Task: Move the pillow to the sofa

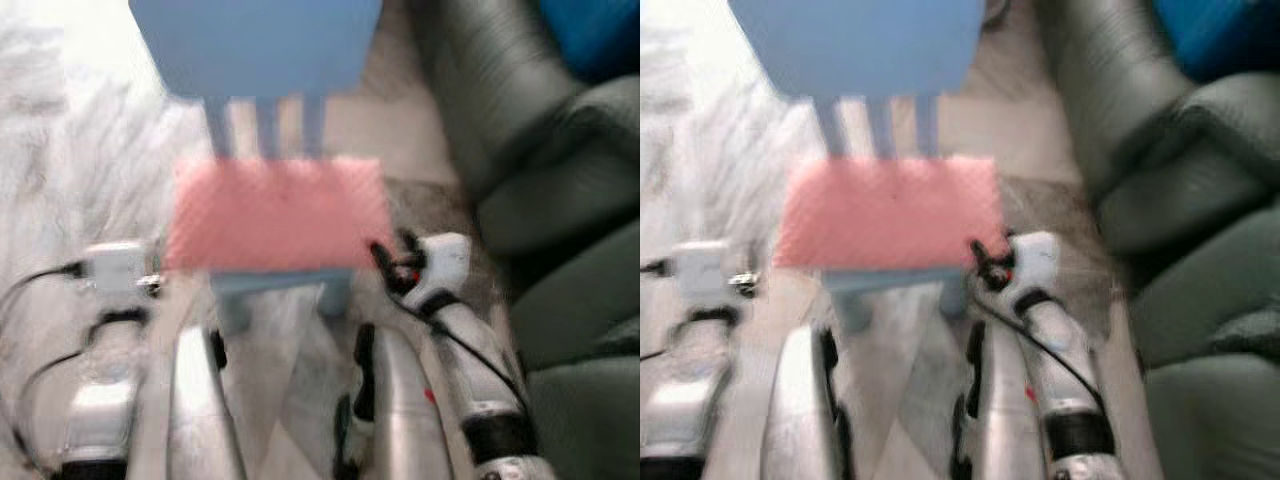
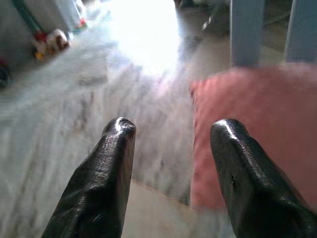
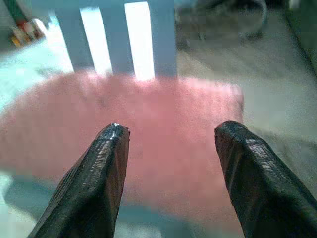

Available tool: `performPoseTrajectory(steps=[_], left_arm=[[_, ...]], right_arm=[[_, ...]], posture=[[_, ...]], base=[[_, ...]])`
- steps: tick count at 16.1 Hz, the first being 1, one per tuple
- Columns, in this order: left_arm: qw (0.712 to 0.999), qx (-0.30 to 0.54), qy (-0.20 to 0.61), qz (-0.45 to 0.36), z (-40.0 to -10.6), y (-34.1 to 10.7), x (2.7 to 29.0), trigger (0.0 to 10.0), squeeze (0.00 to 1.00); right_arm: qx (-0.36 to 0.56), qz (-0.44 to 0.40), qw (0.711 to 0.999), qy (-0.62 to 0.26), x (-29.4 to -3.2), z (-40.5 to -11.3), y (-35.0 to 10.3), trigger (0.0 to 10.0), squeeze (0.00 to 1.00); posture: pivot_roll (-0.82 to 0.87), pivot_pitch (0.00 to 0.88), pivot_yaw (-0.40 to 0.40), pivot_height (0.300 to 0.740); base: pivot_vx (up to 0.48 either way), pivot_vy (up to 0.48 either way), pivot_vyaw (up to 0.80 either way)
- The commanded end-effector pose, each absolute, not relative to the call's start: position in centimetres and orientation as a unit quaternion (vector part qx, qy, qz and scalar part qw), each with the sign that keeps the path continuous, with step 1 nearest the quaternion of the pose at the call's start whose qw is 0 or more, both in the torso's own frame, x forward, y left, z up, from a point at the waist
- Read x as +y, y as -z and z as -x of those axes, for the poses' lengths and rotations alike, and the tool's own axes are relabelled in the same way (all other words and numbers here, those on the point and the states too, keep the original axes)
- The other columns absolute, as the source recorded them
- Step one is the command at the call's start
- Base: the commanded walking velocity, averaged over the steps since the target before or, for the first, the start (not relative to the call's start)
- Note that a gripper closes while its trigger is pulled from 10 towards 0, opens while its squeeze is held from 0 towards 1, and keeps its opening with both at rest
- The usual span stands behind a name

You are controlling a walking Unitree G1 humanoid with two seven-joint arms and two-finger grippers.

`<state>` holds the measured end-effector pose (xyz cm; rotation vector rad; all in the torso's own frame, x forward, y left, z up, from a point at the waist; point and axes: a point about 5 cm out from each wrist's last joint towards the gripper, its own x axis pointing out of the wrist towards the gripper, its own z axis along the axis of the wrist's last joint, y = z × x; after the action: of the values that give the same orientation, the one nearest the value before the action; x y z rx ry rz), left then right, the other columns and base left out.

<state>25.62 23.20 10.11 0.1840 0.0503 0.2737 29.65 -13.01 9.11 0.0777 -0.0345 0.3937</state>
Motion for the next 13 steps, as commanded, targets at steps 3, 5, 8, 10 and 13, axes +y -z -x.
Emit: performPoseTrajectory(steps=[3,5,8,10,13], left_arm=[[0.989,0.034,-0.117,-0.079,-25.6,-10.0,21.8,10.0,0.0],[0.988,0.042,-0.122,-0.08,-25.6,-9.9,21.7,10.0,0.0],[0.984,0.059,-0.142,-0.084,-25.5,-9.5,21.8,10.0,0.0],[0.978,0.121,-0.148,-0.088,-26.6,-7.9,21.5,10.0,0.0],[0.973,0.174,-0.146,-0.052,-27.6,-6.0,21.3,10.0,1.0]], right_arm=[[0.01,-0.04,0.985,-0.17,-14.6,-28.9,-8.1,10.0,0.0],[0.015,-0.039,0.985,-0.17,-14.7,-28.9,-8.0,10.0,0.0],[0.033,-0.037,0.983,-0.175,-15.0,-28.9,-7.8,10.0,0.0],[0.062,-0.043,0.981,-0.176,-15.0,-29.4,-7.2,10.0,0.0],[0.091,-0.041,0.98,-0.172,-14.9,-30.3,-6.4,10.0,1.0]], posture=[[0.08,0.191,-0.061,0.525],[0.08,0.191,-0.061,0.525],[0.07,0.203,-0.058,0.525],[0.07,0.229,-0.057,0.525],[0.06,0.283,-0.056,0.525]], base=[[0.0,0.0,0.0],[0.0,0.0,0.0],[0.0,0.0,0.0],[0.0,0.0,0.0],[0.0,0.0,0.0]])
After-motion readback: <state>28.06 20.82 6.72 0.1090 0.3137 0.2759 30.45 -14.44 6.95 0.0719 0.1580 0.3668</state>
